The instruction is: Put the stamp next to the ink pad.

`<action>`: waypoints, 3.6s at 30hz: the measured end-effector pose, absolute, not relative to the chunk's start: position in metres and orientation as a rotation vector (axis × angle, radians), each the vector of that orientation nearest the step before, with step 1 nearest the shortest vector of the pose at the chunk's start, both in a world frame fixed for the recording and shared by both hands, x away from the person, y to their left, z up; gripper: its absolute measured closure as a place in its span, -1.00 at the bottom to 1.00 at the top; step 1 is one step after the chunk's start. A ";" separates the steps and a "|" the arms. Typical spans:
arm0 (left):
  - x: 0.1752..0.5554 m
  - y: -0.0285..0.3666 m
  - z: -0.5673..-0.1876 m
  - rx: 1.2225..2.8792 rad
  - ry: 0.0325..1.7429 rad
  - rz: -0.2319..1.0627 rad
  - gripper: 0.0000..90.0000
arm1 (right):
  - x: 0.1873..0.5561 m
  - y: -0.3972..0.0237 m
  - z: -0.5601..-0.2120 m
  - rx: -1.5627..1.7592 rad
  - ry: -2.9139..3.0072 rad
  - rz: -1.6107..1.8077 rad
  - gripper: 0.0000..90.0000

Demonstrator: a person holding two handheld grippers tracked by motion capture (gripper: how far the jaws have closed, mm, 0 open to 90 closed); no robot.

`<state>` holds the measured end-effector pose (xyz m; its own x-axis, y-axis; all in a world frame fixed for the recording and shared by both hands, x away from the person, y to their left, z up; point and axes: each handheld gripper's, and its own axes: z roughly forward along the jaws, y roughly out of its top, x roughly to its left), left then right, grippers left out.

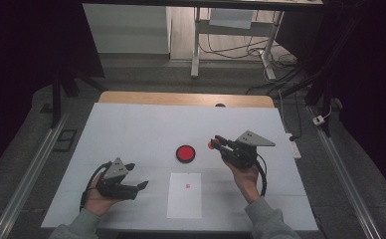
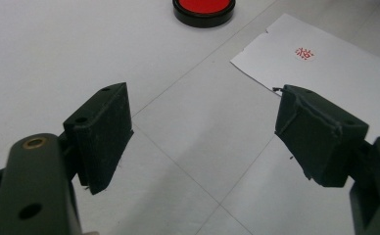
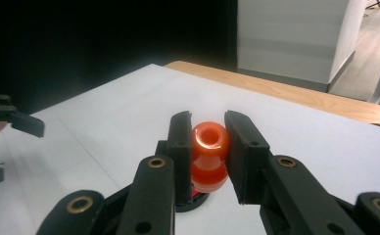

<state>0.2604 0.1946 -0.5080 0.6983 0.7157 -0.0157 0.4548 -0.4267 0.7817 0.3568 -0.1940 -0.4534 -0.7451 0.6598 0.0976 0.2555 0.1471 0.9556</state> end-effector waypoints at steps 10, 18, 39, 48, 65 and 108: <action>0.261 0.195 -0.508 2.096 0.893 0.410 -0.52 | 0.367 -0.199 -0.457 0.902 2.089 1.580 0.62; 0.261 0.195 -0.509 2.097 0.894 0.411 -0.52 | 0.375 -0.199 -0.461 0.912 2.111 1.540 0.61; 0.261 0.194 -0.509 2.100 0.896 0.410 -0.53 | 0.400 -0.188 -0.483 0.939 2.201 1.415 0.61; 0.261 0.194 -0.510 2.101 0.898 0.406 -0.53 | 0.411 -0.177 -0.500 0.957 2.259 1.356 0.61; 0.261 0.195 -0.510 2.099 0.901 0.410 -0.53 | 0.421 -0.160 -0.519 0.947 2.322 1.268 0.61; 0.262 0.196 -0.510 2.102 0.906 0.404 -0.53 | 0.417 -0.172 -0.510 0.956 2.295 1.319 0.01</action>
<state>0.2617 0.1961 -0.5104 0.6932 0.7205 -0.0194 0.4667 -0.4283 0.7738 0.4167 -0.1719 -0.5097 -0.7223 0.6898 0.0484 0.3891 0.3476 0.8531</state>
